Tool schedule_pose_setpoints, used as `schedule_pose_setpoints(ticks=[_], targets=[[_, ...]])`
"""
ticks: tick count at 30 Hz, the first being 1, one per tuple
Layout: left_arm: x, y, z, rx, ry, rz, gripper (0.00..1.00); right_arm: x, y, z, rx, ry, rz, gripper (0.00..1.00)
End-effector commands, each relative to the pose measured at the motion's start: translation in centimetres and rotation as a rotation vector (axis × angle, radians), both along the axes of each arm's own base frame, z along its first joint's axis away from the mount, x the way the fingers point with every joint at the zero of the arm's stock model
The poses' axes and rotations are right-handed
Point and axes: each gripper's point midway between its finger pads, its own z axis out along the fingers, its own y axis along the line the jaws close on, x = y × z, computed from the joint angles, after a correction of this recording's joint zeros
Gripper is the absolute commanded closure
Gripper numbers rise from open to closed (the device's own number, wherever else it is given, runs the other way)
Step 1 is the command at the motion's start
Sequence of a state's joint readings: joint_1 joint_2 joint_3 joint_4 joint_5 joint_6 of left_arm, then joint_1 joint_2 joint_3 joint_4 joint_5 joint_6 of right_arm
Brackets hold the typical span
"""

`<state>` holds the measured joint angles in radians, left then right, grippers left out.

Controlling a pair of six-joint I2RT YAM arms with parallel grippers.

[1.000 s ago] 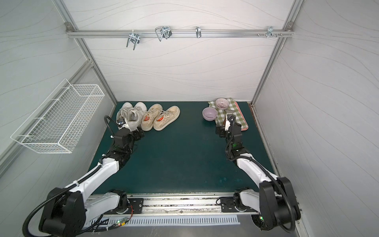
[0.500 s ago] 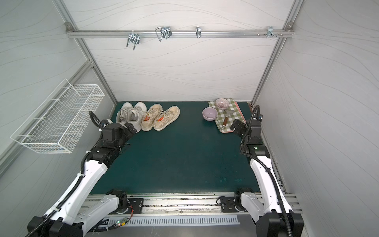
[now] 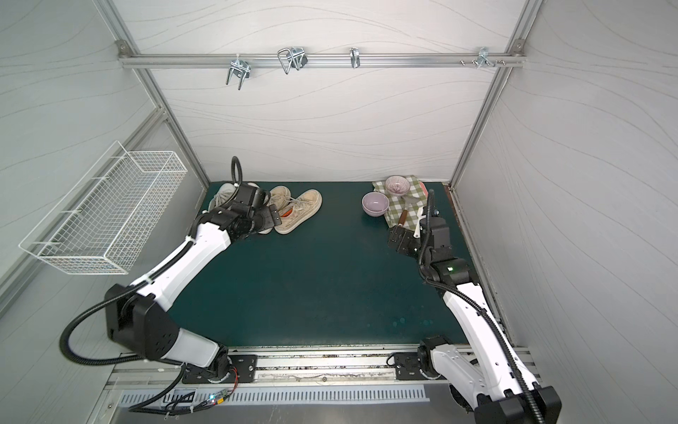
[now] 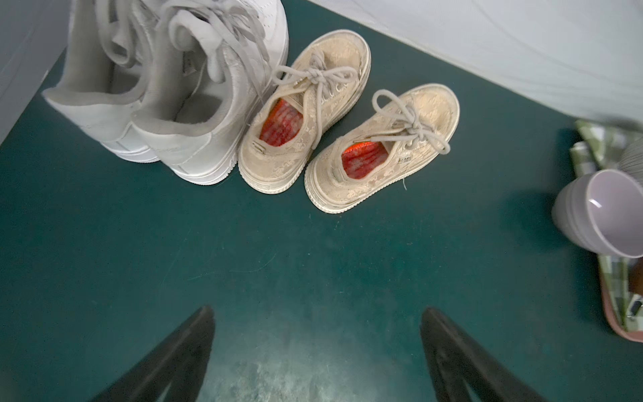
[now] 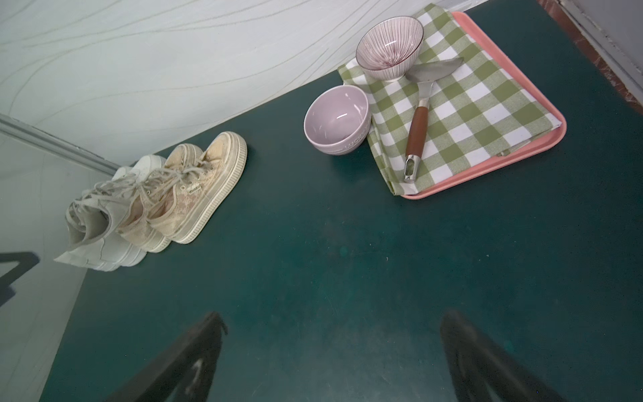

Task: Remove the insole from the shoe
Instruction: Move the shoe to the center of the board.

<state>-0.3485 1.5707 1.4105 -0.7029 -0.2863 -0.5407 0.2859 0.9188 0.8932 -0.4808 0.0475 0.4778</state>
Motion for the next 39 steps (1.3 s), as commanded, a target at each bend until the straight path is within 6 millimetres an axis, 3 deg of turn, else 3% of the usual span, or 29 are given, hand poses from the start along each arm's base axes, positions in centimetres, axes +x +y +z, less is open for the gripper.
schedule_pose_setpoints(ticks=[1, 9, 13, 19, 30, 39], targets=[[2.3, -2.1, -0.7, 0.035, 0.058, -0.106, 0.09, -1.7, 0.6, -1.3, -0.022, 0.041, 0.043, 0.01], [8.6, -5.2, -3.7, 0.11, 0.128, -0.237, 0.19, -3.5, 2.4, -3.6, -0.043, 0.084, 0.13, 0.01], [10.5, -6.1, -5.3, 0.119, 0.159, -0.258, 0.29, -4.0, 2.5, -4.3, -0.047, 0.092, 0.146, 0.01], [12.6, -7.0, -7.9, 0.142, 0.191, -0.3, 0.33, -4.6, 2.4, -4.7, -0.051, 0.097, 0.155, 0.01], [14.6, -7.5, -11.9, 0.084, 0.25, -0.337, 0.5, -4.9, 2.5, -5.2, -0.05, 0.112, 0.163, 0.01], [14.6, -8.3, -11.9, 0.044, 0.248, -0.334, 0.87, -4.8, 2.5, -5.8, -0.065, 0.137, 0.154, 0.01]])
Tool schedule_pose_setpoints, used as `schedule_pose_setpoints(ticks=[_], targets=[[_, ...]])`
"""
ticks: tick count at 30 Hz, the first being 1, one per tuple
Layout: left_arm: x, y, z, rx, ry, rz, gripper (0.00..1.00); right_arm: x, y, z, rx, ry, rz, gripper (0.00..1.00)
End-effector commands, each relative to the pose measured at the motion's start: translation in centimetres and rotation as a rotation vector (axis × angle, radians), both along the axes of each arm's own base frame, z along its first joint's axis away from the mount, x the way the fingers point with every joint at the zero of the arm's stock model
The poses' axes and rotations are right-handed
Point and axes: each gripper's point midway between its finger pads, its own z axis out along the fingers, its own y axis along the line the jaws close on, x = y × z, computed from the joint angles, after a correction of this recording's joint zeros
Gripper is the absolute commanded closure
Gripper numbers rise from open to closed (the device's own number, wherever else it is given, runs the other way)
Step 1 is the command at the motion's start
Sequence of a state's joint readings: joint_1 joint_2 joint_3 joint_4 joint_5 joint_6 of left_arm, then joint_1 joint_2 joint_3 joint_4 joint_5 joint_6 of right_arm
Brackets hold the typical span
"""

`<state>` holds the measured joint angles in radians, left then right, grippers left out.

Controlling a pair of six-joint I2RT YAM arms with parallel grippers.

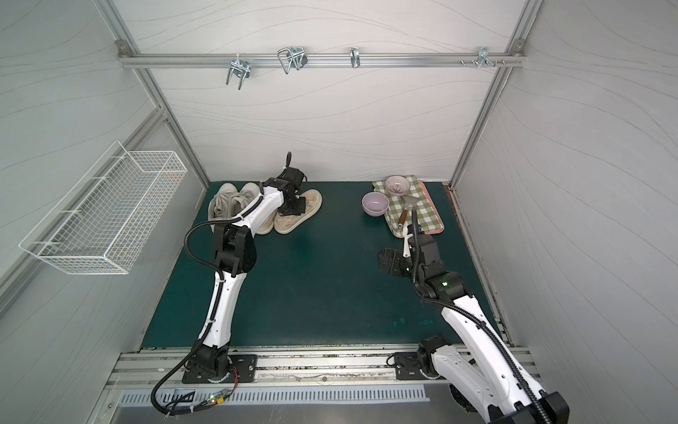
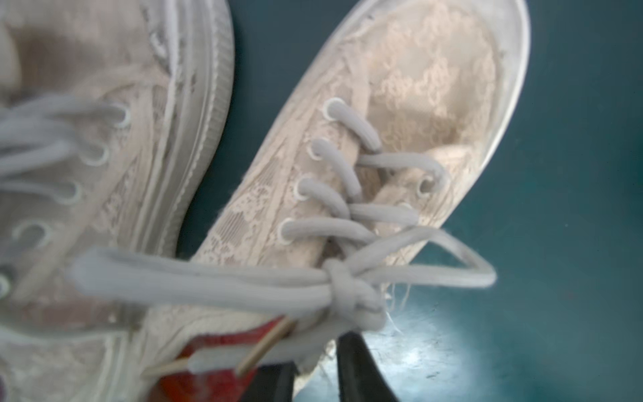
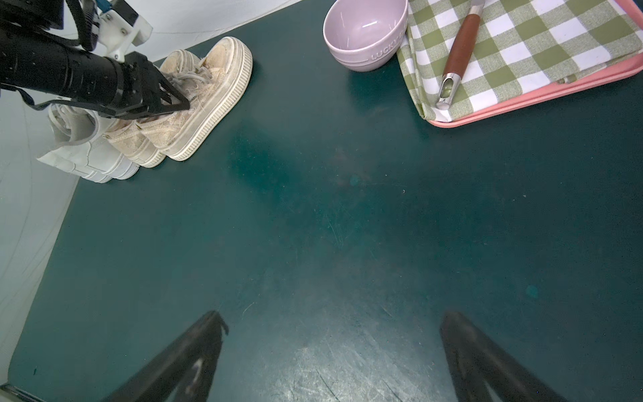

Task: Remove the insole from the shoe
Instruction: Move the shoe to the center of the board.

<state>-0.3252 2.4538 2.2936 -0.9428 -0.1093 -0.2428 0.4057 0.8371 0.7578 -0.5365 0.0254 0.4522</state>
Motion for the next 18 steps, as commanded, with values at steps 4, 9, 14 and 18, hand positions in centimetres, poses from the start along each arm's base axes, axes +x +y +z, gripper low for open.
schedule_pose_setpoints(ticks=[4, 9, 14, 18], targets=[[0.0, -1.3, 1.7, -0.05, -0.026, 0.022, 1.0, -0.6, -0.5, -1.2, -0.04, 0.052, -0.012, 0.01], [-2.3, -2.7, 3.6, -0.075, -0.048, 0.043, 1.0, -1.1, -0.9, -1.7, -0.045, 0.07, -0.036, 0.01], [-5.3, -3.3, 5.5, -0.054, -0.076, 0.097, 1.0, -1.6, -1.1, -2.4, -0.042, 0.097, -0.046, 0.01], [-8.3, -3.3, 6.1, -0.039, -0.072, 0.152, 1.0, -2.3, -1.4, -2.8, -0.038, 0.113, -0.055, 0.01]])
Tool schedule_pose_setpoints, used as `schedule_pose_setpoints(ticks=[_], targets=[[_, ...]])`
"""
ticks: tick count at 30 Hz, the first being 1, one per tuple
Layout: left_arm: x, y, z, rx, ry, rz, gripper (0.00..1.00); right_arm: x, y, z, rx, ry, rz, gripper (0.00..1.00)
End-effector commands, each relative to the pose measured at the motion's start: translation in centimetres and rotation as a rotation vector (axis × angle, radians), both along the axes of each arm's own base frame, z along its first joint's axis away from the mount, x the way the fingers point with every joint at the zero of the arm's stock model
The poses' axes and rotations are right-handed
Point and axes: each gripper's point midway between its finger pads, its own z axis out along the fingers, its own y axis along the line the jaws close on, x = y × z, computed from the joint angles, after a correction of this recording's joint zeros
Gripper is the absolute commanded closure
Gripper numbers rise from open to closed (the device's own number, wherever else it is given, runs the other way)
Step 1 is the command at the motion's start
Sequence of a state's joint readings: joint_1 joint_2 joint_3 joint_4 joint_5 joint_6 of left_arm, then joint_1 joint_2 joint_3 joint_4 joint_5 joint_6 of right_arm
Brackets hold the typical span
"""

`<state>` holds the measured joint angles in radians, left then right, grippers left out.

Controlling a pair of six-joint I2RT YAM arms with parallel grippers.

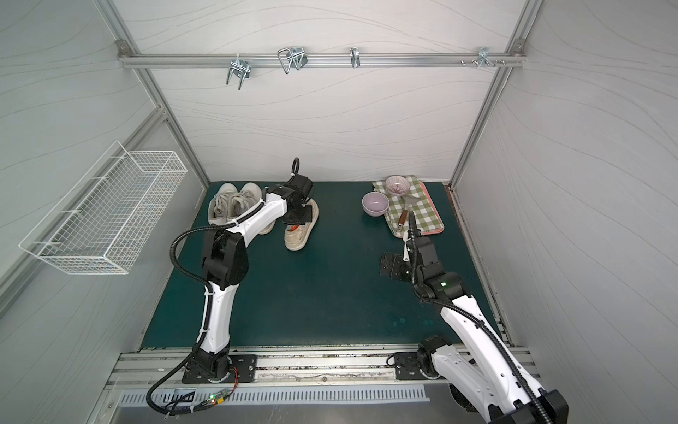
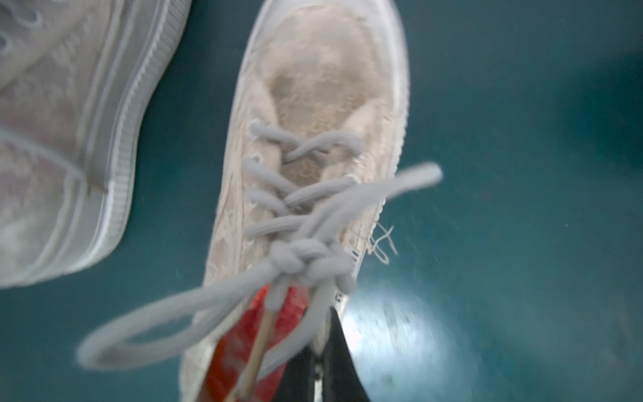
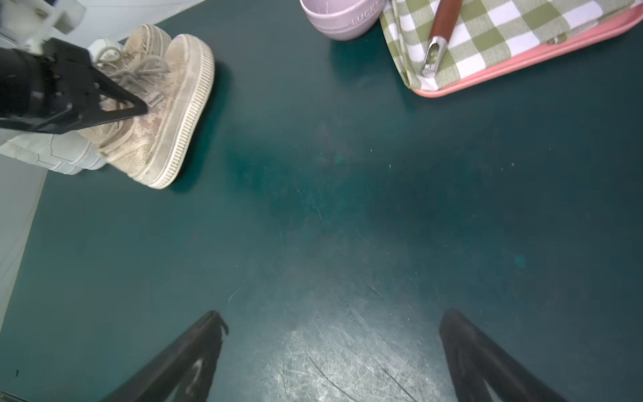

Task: Remove the insole from the shoe
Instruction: Move the shoe to the center of the board.

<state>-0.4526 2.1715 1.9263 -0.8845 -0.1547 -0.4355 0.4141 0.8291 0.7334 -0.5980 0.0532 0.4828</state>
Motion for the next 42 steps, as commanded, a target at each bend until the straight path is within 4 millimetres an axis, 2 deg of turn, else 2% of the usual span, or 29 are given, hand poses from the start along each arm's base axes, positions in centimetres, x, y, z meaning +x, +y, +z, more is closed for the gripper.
schedule_pose_setpoints(ticks=[1, 3, 8, 13, 16, 21, 24, 29, 33, 36, 39, 40, 42], targets=[[-1.4, 0.2, 3.5, -0.006, -0.087, 0.101, 1.0, -1.3, -0.7, -1.1, -0.012, 0.043, -0.022, 0.01], [-3.5, -0.2, 3.0, -0.022, -0.077, 0.12, 1.0, -1.6, -0.7, -1.3, -0.007, 0.048, -0.024, 0.01], [-8.1, -3.2, 3.2, -0.067, -0.106, 0.09, 1.0, -2.4, -1.0, -2.1, -0.004, 0.071, -0.03, 0.01], [-12.5, -7.5, 3.2, -0.106, -0.115, 0.02, 1.0, -3.0, -1.1, -3.0, 0.0, 0.098, -0.033, 0.01], [-14.5, -10.1, 3.3, -0.132, -0.123, -0.022, 1.0, -3.3, -1.1, -3.4, 0.0, 0.108, -0.035, 0.01], [-16.3, -13.6, 3.6, -0.157, -0.117, -0.101, 1.0, -3.5, -1.3, -4.0, -0.003, 0.12, -0.045, 0.01], [-16.7, -14.5, 3.6, -0.152, -0.104, -0.13, 0.99, -3.5, -1.2, -4.0, 0.004, 0.13, -0.047, 0.01], [-17.8, -16.3, 4.2, -0.224, -0.076, -0.201, 0.76, -3.5, -0.9, -4.0, 0.01, 0.129, -0.042, 0.01], [-19.0, -16.1, 6.3, -0.276, -0.088, -0.266, 0.58, -3.5, -0.5, -4.0, 0.014, 0.135, -0.024, 0.01], [-20.2, -14.0, 8.0, -0.285, -0.147, -0.312, 0.52, -3.6, 0.3, -4.0, 0.021, 0.138, 0.012, 0.01], [-21.6, -10.9, 8.3, -0.28, -0.219, -0.349, 0.4, -3.8, 1.6, -3.8, 0.032, 0.127, 0.073, 0.01], [-22.0, -10.4, 8.0, -0.29, -0.227, -0.374, 0.35, -3.9, 2.0, -3.9, 0.032, 0.123, 0.091, 0.01], [-22.8, -9.0, 6.5, -0.308, -0.195, -0.385, 0.33, -4.0, 3.1, -4.0, 0.031, 0.115, 0.135, 0.01]])
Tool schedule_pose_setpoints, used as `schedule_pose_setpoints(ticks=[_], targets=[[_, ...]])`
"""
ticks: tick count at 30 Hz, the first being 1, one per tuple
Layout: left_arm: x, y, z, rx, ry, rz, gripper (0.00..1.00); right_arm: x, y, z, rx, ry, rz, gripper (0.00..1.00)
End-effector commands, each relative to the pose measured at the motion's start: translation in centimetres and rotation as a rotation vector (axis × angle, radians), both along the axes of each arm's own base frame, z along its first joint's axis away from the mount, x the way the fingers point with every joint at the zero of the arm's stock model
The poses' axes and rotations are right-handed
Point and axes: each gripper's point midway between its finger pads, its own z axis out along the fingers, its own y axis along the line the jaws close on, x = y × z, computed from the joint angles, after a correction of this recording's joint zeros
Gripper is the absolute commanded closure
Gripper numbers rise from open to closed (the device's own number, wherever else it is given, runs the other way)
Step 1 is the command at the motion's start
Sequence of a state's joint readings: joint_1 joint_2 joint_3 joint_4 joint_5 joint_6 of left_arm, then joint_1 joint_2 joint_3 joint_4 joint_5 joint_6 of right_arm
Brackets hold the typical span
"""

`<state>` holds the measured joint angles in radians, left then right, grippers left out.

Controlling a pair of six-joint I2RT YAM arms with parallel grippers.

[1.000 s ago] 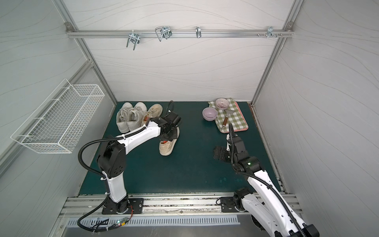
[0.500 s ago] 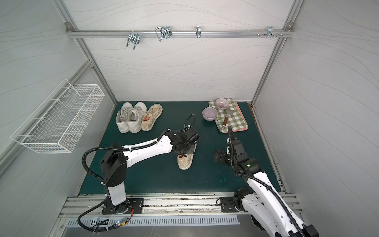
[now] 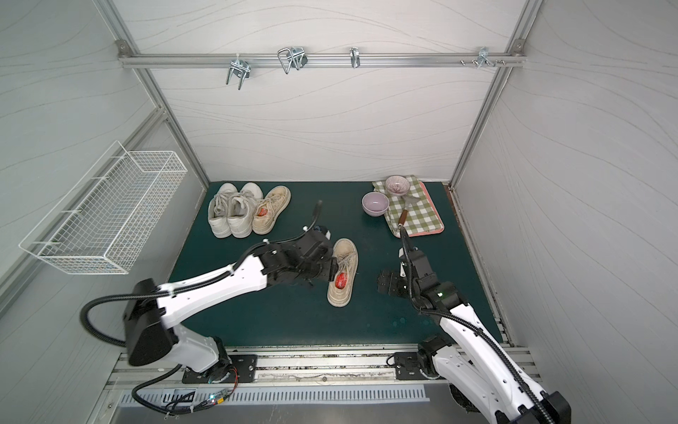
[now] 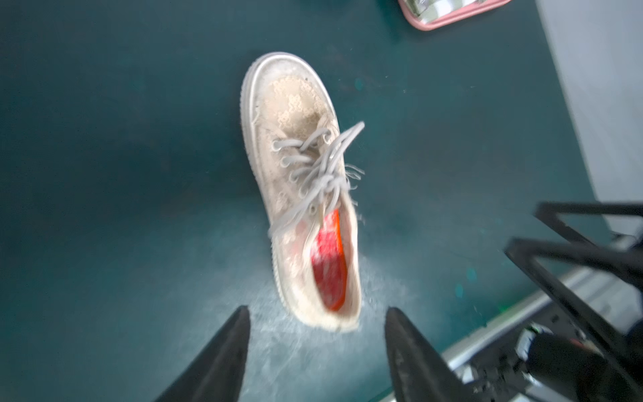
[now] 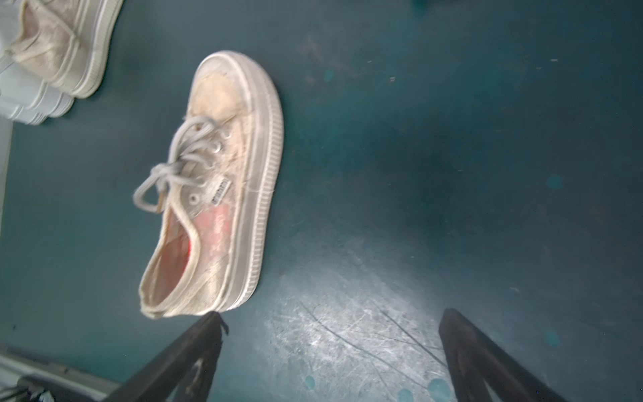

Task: Remove the insole from the shoe
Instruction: Move the shoe to the center of the board, then untie the shoelace on the shoe.

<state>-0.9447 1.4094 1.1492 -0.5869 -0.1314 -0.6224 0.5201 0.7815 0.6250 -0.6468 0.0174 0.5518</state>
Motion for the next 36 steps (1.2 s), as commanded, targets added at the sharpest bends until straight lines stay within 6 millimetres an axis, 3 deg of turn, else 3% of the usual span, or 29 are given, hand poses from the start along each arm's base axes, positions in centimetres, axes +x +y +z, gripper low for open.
schedule_pose_setpoints(ticks=[1, 4, 9, 17, 25, 36], targets=[[-0.2, 0.5, -1.4, -0.039, -0.013, -0.051, 0.33, -0.1, 1.9, 0.0, 0.02, -0.016, 0.071, 0.01], [-0.4, 0.2, -3.1, -0.111, 0.038, -0.061, 0.32, 0.0, 3.4, -0.4, 0.013, -0.008, 0.109, 0.01], [0.3, -2.2, -4.5, -0.188, 0.079, -0.101, 0.32, 0.1, 5.2, -0.5, -0.013, -0.006, 0.144, 0.02], [1.6, -3.8, -6.6, -0.226, 0.108, -0.096, 0.33, 0.1, 6.7, -1.1, -0.03, 0.004, 0.171, 0.08], [2.6, -3.8, -9.0, -0.205, 0.131, -0.064, 0.45, 0.4, 8.1, 0.0, -0.012, -0.02, 0.203, 0.16], [3.5, -3.9, -9.6, -0.203, 0.117, -0.029, 0.7, 0.5, 11.0, 1.6, 0.079, -0.017, 0.249, 0.36]])
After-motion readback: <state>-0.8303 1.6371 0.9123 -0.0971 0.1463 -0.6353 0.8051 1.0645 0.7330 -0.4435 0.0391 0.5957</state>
